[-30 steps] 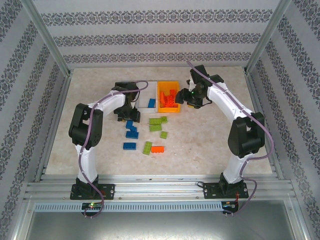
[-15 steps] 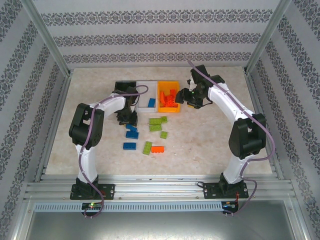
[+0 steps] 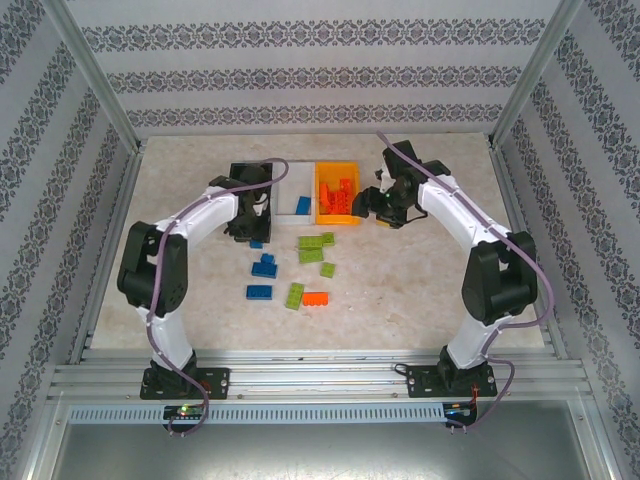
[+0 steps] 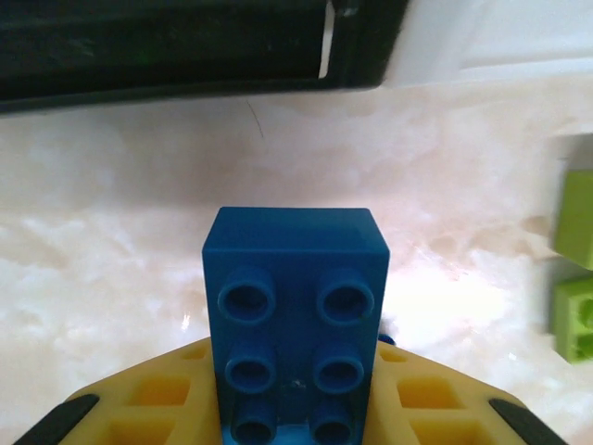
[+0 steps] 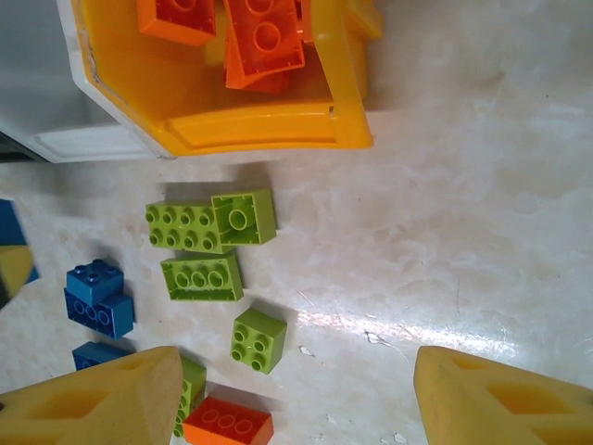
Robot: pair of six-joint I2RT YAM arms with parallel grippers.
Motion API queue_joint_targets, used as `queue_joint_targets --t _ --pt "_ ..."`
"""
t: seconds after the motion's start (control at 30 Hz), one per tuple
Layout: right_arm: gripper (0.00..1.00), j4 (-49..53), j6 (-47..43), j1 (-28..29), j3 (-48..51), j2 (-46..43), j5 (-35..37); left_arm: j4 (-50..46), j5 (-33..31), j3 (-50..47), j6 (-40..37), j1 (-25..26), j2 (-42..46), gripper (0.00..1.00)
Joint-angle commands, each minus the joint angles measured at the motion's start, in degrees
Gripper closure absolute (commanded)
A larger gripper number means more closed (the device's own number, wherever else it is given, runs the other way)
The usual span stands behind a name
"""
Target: Sort the legos into containers by color
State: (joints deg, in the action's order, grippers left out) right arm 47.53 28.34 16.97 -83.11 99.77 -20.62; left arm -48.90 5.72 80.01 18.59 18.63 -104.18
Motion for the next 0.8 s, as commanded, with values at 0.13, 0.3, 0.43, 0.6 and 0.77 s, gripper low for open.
queue_joint_targets --t 0.13,0.3,0.43,0.6,0.77 --pt "0.3 -3.9 1.1 -0.6 4.3 -3.8 -0.6 -4.9 2.2 4.8 2.3 -0.5 5.4 0.71" --pt "0.07 -11.9 3.5 -1.4 10.9 -12.6 5.0 -8.4 5.1 16.6 1.6 -0.5 -1.0 0.71" --pt "0.02 -21.0 11.9 -6.7 20.6 -18.6 0.9 -8.9 6.1 24.3 1.0 -0.5 -7.8 0.71" --pt "0.02 -24.3 15.2 -10.0 27.7 -22.3 -5.3 -10.9 6.4 34.2 -0.3 -0.4 -16.9 0.71" --pt "0.02 -20.6 14.9 -9.7 29.1 -24.3 -6.2 -12.6 6.7 41.0 -1.3 -0.3 -23.2 0.71"
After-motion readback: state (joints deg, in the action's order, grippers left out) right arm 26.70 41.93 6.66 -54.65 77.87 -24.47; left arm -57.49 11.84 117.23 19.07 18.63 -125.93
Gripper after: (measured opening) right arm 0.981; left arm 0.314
